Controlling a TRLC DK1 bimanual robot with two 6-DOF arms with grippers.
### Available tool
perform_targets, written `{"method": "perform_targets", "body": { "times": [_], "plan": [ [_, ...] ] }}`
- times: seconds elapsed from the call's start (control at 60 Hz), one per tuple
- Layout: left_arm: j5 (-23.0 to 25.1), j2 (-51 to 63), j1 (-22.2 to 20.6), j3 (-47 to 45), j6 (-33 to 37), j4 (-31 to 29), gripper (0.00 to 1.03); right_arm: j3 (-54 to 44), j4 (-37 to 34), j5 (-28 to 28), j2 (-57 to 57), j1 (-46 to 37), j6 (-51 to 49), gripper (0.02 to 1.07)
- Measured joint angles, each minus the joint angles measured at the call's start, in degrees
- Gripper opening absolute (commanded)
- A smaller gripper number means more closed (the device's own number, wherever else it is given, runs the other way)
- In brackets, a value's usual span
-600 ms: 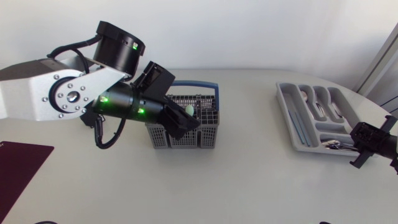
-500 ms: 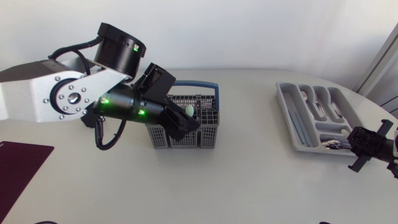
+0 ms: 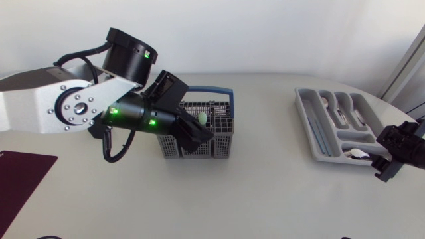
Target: Transfer all utensils from the basket to the drawer tray.
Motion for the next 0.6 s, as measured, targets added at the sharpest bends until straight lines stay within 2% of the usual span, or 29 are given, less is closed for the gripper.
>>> {"method": "perform_targets", "body": {
  "times": [0.15, 0.267, 0.45, 0.6],
  "plan": [
    [-0.02, 0.0, 0.0, 0.0, 0.0, 0.44, 0.8, 0.24, -12.26, -0.09, -10.34, 9.73, 9.22, 0.94],
    [-0.02, 0.0, 0.04, -0.35, 0.17, 0.81, 0.8, 1.03, -19.39, 1.05, -16.17, 21.27, 18.64, 0.94],
    [-0.17, 0.0, 1.27, -1.68, 1.53, 1.03, 0.8, 4.37, -24.04, 5.14, -18.62, 40.17, 33.62, 0.94],
    [-0.22, -0.04, 2.89, -2.71, 2.8, 1.95, 0.8, 9.31, -26.16, 4.76, -16.02, 49.37, 43.32, 0.93]
  ]
}}
